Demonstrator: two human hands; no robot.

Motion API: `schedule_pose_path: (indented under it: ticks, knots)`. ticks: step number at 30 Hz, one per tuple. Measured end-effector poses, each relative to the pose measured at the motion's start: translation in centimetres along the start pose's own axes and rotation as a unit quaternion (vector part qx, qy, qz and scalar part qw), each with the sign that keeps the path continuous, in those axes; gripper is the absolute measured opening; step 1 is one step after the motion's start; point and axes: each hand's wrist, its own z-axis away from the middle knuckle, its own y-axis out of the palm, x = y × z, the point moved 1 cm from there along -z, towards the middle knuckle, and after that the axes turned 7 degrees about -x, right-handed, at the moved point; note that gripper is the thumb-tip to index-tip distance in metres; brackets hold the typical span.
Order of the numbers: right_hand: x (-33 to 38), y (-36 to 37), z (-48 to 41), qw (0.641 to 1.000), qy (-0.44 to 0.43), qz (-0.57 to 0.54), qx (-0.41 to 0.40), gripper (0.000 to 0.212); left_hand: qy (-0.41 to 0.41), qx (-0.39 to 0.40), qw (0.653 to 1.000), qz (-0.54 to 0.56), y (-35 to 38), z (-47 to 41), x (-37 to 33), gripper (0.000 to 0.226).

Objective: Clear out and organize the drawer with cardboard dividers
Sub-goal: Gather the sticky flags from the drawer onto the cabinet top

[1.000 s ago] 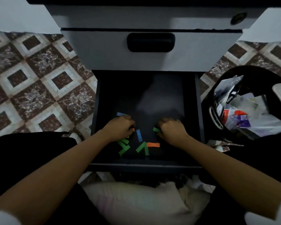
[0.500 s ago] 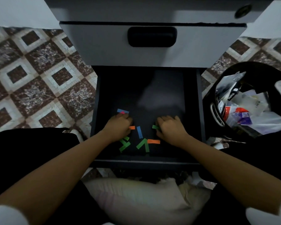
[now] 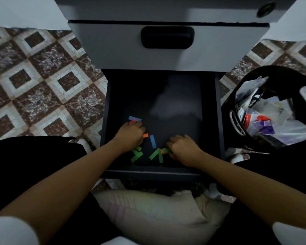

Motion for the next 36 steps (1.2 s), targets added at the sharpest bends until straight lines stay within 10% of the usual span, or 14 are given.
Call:
schedule_pose_path:
  ticks: [36]
  knots:
    - [-1.9,-0.5,0.3,0.994,0.041,-0.09,-0.035,0.029,0.262,-0.014,0.961,-0.087,0.8,-1.4,-0.4,0.035]
